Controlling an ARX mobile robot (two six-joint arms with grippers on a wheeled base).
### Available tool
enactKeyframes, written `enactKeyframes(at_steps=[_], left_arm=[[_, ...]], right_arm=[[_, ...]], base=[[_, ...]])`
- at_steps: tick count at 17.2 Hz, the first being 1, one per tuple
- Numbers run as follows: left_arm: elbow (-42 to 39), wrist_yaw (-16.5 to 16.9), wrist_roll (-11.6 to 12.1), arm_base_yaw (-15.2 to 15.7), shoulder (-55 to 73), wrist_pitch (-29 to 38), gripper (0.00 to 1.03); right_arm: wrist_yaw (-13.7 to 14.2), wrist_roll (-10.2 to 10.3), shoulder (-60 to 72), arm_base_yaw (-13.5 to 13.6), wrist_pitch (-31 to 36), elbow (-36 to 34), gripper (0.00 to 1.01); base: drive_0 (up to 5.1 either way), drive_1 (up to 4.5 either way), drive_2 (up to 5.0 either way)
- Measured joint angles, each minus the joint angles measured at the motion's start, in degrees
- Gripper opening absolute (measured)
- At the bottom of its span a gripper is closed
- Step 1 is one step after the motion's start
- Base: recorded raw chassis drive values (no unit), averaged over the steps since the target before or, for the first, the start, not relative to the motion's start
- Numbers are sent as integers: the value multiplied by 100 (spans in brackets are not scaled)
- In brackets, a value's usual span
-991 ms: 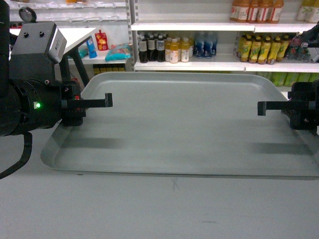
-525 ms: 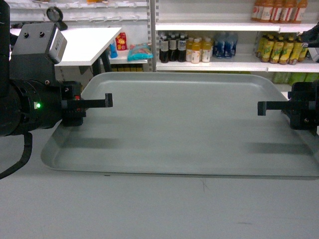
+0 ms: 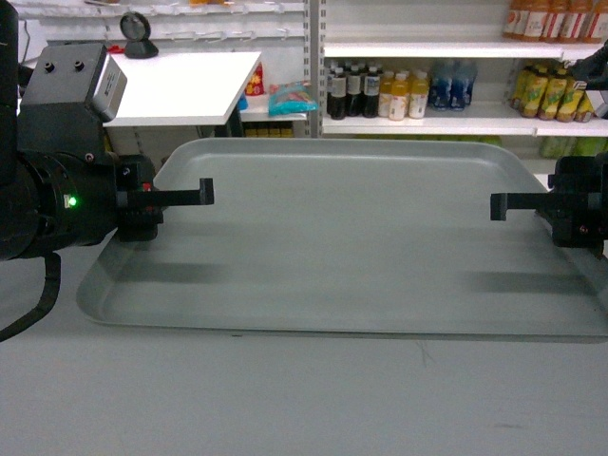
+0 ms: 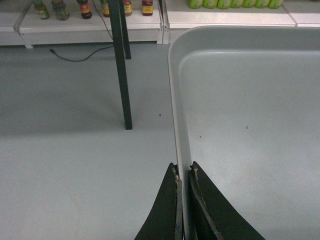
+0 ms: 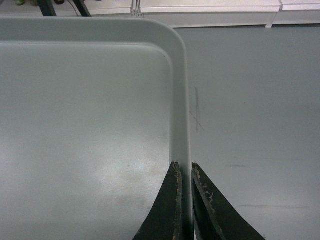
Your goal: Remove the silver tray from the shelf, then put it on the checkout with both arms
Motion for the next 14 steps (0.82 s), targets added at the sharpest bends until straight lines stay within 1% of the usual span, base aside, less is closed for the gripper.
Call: enactKeyframes(at_steps=[14], left_arm=[[0,2,0,0,0,2,4]], right_arm=[[2,-2,2,0,-2,0,3]], base=[[-500,241,241]])
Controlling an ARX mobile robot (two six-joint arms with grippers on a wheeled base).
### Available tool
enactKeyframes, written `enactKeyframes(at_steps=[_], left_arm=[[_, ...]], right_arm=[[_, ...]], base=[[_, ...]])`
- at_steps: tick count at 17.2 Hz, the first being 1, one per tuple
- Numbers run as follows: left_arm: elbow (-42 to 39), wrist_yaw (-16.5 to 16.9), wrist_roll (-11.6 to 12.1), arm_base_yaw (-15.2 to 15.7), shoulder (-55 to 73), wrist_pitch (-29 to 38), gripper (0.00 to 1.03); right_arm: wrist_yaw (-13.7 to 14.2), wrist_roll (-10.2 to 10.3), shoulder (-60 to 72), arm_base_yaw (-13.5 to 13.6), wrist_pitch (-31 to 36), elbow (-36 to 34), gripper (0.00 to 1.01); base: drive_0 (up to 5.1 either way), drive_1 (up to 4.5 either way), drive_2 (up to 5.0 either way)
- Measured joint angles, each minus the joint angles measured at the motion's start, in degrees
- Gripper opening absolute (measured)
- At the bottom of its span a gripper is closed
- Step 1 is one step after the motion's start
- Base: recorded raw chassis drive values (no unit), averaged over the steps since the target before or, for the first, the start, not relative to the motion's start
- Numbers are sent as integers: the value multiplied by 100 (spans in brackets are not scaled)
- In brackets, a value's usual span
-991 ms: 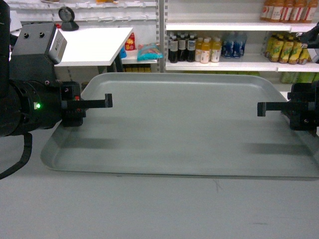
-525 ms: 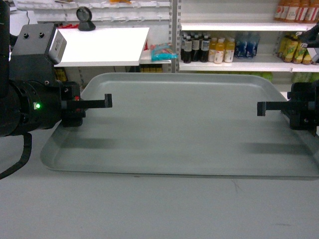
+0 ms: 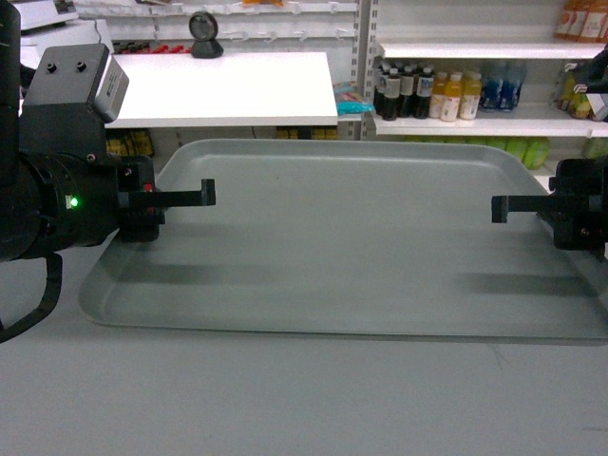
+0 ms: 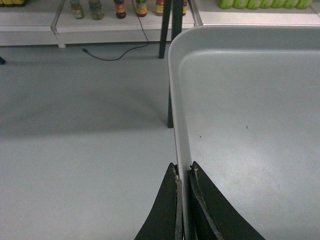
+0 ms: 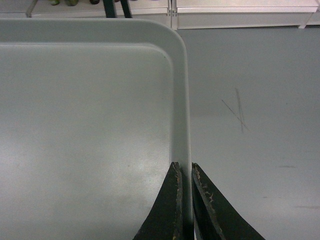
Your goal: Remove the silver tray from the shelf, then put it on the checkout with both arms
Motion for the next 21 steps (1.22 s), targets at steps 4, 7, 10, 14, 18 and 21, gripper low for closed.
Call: enactKeyframes(at_steps=[4,7,10,14,18,21], left_arm=[[0,-2,0,0,0,-11,3],[0,0,0,0,0,-4,3],[0,-2,0,0,0,0,3],[0,-2,0,0,0,9,3],[0,-2,2,0,-2,7,3],[0,-4,0,0,0,7,3]], right_arm=[[-2,0,0,0,-2,0,3],[-2,0,0,0,7,0,3],[-2,0,0,0,2,0,3],[-2,0,-2,0,-4,0,3],[-2,-11,0,0,0,0,3],[-2,-13,0,4,11,0,3]], base=[[-503,238,238],[-508,233,233],[-504,236,236],[-493,248,248],[-491,250,250],[-496,245,245]])
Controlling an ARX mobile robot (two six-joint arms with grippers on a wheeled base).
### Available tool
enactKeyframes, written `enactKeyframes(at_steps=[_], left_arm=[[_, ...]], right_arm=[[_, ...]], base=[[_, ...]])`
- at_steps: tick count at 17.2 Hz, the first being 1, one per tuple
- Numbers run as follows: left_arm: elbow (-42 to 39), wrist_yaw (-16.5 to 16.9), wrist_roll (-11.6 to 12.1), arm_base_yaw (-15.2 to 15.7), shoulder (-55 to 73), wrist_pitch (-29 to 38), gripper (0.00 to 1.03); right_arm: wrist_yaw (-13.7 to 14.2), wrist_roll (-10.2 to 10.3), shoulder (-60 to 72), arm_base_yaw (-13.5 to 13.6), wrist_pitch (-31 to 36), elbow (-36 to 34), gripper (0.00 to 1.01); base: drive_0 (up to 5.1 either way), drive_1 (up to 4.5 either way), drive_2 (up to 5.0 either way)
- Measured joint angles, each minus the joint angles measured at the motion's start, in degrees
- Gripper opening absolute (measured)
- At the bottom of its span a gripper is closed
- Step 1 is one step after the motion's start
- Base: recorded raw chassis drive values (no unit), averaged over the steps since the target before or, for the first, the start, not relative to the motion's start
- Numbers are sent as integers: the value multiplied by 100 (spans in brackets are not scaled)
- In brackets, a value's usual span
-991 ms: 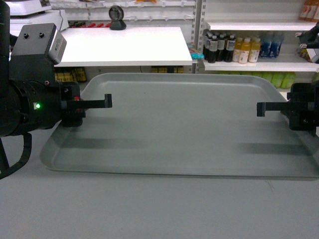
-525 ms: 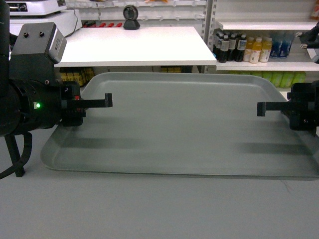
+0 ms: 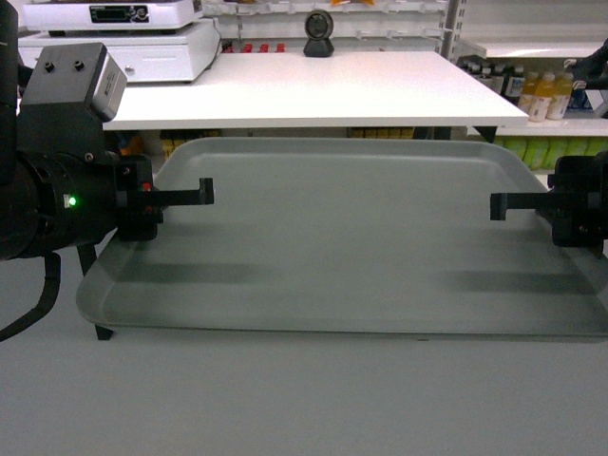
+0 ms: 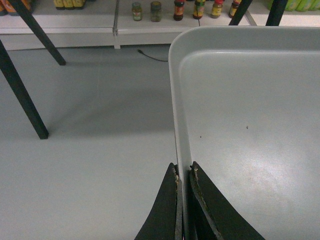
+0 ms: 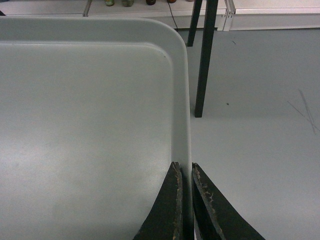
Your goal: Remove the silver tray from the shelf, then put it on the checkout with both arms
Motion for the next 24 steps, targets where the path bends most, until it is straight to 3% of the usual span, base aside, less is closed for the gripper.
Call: enactKeyframes(at_steps=[6,20,24], left_arm=[[0,2,0,0,0,-7,3],[0,9,0,15,2,-9,3],[0,9,0,15,2,-11,3]], right_arm=[[0,0,-2,-2,2,0,3],[-13,0,0,-2,-9,0,3],[-13,0,0,-2,-17,0,3]], base=[[-497,244,244],[-2,-2,-2],[0,356,-356]])
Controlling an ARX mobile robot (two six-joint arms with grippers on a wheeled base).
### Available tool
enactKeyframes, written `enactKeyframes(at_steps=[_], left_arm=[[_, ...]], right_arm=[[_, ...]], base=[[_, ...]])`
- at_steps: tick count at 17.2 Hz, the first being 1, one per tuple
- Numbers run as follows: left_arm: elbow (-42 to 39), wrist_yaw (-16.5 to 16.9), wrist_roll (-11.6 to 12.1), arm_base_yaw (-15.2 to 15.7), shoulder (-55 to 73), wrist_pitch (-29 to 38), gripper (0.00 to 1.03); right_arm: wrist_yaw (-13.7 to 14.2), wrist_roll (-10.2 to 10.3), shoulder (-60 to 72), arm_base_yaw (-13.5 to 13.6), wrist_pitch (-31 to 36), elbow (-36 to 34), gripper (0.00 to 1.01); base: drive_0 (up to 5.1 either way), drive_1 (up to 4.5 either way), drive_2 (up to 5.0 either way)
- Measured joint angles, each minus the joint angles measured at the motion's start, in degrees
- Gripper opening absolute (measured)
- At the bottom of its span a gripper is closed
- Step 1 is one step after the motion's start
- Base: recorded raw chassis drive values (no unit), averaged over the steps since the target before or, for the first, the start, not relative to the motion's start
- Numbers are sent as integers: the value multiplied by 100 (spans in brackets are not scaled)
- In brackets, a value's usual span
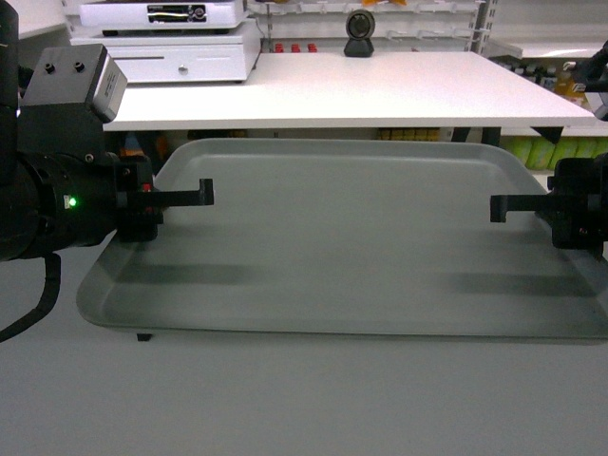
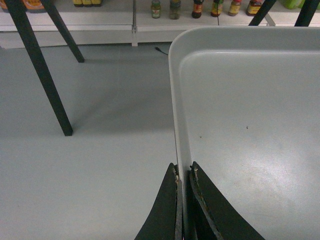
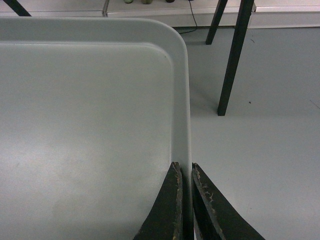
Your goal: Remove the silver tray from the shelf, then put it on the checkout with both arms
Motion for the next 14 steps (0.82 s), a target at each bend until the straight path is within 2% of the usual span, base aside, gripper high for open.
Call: enactKeyframes(at_steps=[14], left_arm=[[0,-2,0,0,-2,-9,3]], right_arm=[[-2,0,-4,2,7,2,3]], base=[[-7,410,-425]])
